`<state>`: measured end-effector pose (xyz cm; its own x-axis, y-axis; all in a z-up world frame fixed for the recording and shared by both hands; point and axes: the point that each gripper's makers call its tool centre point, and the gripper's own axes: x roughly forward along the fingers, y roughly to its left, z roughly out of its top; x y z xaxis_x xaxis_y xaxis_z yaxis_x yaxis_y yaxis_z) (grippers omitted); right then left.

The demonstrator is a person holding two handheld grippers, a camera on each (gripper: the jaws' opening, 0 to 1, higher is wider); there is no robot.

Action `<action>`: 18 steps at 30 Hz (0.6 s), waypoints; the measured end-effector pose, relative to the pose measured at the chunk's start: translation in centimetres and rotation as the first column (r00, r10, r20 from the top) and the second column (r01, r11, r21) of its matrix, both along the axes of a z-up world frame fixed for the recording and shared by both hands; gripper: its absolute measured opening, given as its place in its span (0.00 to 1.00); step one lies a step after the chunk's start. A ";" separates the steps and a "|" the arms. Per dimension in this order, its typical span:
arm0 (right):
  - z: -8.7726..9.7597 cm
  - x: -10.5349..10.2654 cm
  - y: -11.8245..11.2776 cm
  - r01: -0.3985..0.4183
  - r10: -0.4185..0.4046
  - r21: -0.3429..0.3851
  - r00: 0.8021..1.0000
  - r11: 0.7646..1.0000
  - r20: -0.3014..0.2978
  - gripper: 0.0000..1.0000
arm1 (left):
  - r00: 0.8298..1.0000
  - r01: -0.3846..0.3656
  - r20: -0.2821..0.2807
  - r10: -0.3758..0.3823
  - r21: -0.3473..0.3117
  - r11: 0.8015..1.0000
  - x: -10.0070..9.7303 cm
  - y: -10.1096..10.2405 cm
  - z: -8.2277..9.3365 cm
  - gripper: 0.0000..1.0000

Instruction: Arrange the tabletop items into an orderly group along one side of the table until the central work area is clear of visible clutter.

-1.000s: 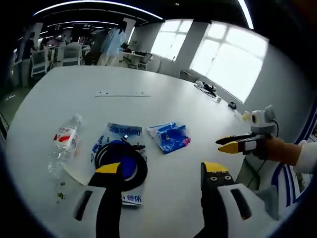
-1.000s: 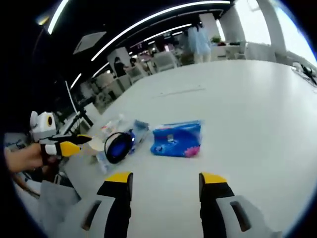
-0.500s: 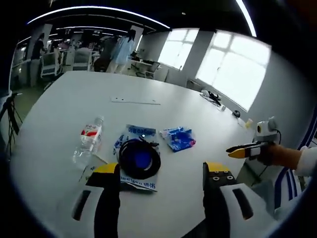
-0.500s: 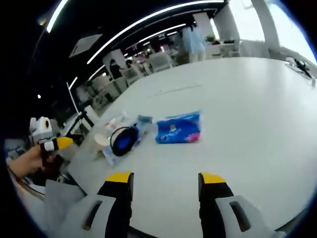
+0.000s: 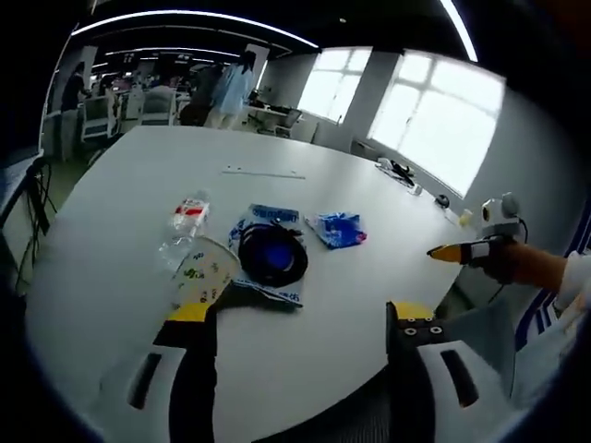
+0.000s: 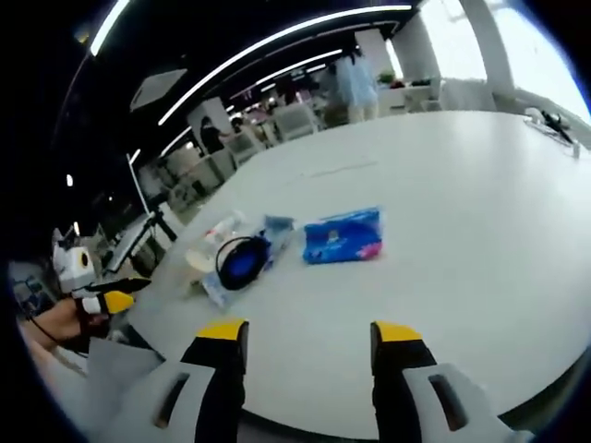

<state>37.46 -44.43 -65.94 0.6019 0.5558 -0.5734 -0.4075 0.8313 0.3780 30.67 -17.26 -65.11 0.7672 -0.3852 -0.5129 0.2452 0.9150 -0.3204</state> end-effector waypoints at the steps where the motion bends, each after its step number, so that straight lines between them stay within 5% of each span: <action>1: 0.1 -0.1 0.1 0.001 -0.001 0.003 1.000 1.000 0.000 0.53 | 1.000 -0.002 -0.002 0.002 0.004 1.000 -0.2 0.3 0.0 0.76; 9: 0.9 -2.4 1.5 -0.007 0.007 0.032 1.000 0.999 0.000 0.52 | 1.000 -0.004 -0.006 0.004 0.031 1.000 -0.7 1.9 0.4 0.76; 18: 0.5 -2.9 0.3 0.049 -0.048 0.045 0.999 0.998 -0.020 0.52 | 0.999 -0.038 -0.001 0.038 0.018 0.999 -0.7 3.0 0.5 0.75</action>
